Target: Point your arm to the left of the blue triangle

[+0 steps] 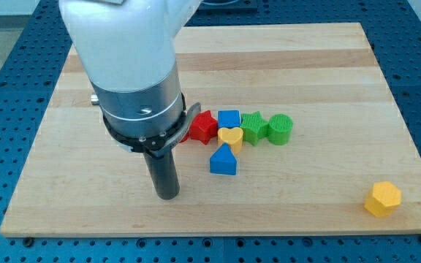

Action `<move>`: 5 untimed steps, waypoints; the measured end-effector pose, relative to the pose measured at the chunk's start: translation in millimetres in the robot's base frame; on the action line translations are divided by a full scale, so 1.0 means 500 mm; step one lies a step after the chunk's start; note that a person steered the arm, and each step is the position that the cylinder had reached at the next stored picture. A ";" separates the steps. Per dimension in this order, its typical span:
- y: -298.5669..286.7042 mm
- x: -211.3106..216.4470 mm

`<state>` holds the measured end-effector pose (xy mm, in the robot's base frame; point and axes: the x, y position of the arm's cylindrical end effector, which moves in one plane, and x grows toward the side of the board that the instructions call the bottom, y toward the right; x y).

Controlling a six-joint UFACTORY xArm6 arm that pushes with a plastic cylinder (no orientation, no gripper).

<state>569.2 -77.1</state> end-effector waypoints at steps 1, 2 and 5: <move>0.000 -0.005; 0.000 -0.020; 0.011 -0.070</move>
<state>534.3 -71.5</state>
